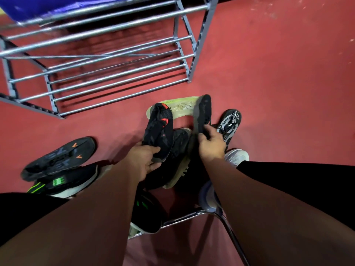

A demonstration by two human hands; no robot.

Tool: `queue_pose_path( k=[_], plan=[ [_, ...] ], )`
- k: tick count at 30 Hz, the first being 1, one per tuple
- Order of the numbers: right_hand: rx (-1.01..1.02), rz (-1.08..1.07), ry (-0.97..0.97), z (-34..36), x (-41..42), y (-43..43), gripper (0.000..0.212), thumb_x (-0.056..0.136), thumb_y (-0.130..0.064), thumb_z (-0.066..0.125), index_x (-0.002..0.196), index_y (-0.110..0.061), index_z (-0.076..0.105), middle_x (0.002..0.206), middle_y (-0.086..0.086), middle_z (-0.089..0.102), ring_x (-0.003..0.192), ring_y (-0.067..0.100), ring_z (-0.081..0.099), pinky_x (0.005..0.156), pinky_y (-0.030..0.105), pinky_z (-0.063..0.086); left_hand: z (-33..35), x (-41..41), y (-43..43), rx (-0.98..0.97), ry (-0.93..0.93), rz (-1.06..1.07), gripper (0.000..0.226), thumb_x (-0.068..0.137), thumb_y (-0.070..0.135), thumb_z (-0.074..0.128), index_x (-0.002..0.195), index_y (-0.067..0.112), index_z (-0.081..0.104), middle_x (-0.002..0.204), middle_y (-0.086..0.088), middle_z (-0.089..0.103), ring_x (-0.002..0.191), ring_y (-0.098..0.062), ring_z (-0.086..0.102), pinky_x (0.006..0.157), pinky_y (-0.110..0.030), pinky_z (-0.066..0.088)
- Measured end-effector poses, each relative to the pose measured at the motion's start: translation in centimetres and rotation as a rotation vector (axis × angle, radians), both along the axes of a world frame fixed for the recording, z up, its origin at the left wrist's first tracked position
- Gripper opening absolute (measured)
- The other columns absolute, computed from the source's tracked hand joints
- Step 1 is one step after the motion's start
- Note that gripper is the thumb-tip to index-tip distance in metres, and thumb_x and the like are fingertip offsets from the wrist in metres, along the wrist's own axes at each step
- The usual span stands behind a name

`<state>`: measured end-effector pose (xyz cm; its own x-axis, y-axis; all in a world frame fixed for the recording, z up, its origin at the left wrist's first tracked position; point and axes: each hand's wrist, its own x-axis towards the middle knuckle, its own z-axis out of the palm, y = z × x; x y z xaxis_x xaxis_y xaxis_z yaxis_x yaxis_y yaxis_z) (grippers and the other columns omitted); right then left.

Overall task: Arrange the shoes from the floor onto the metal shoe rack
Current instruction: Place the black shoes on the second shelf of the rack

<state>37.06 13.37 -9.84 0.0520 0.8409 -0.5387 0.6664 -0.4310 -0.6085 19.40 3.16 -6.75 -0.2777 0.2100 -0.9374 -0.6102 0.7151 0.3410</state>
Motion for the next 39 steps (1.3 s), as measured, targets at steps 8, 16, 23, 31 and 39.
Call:
queue_pose_path(
  k=[8,16,23,31,39],
  plan=[
    [-0.759,-0.461,0.275,-1.4,0.9,-1.1,0.034,0.091,-0.048,0.070,0.111,-0.021,0.069,0.109,0.007,0.074,0.098,0.030,0.071,0.078,0.042,0.059,-0.9,-0.1,0.0,-0.032,-0.030,0.022,0.035,0.092,0.006,0.067,0.124,0.017,0.058,0.115,-0.018,0.071,0.095,-0.038,0.073,0.052,-0.030,0.054],
    [-0.826,-0.625,0.528,-2.3,-1.3,0.1,0.024,0.099,-0.025,0.064,0.117,-0.010,0.068,0.114,0.016,0.071,0.089,0.035,0.068,0.079,0.052,0.058,-1.2,0.3,0.1,-0.058,-0.040,0.008,0.037,0.093,0.004,0.067,0.126,0.016,0.057,0.114,-0.016,0.069,0.079,-0.028,0.068,0.053,-0.032,0.054],
    [-0.499,-0.571,0.463,-1.9,-1.7,-0.4,0.043,0.078,-0.009,0.084,0.115,-0.010,0.064,0.108,0.013,0.075,0.087,0.026,0.073,0.066,0.039,0.061,-1.0,0.5,0.3,-0.058,-0.035,-0.013,0.033,0.092,0.007,0.067,0.123,0.016,0.057,0.114,-0.018,0.072,0.093,-0.036,0.073,0.051,-0.031,0.054],
    [-0.487,-0.421,0.450,4.0,-1.9,0.2,0.045,0.084,-0.013,0.074,0.126,-0.013,0.058,0.114,0.016,0.072,0.078,0.024,0.071,0.062,0.034,0.060,5.2,-2.2,1.5,0.074,-0.045,-0.091,0.007,0.096,0.013,0.061,0.100,0.008,0.064,0.073,-0.007,0.075,0.076,-0.018,0.071,0.065,-0.023,0.052],
    [-0.404,-0.137,0.495,15.8,-2.9,-1.0,0.030,0.087,-0.036,0.072,0.105,-0.012,0.070,0.085,0.007,0.071,0.074,0.022,0.064,0.068,0.033,0.053,14.2,-4.3,-2.6,0.168,0.015,-0.061,0.032,0.093,0.019,0.063,0.120,0.004,0.063,0.094,-0.012,0.073,0.063,-0.016,0.073,0.045,-0.020,0.052]
  ],
)
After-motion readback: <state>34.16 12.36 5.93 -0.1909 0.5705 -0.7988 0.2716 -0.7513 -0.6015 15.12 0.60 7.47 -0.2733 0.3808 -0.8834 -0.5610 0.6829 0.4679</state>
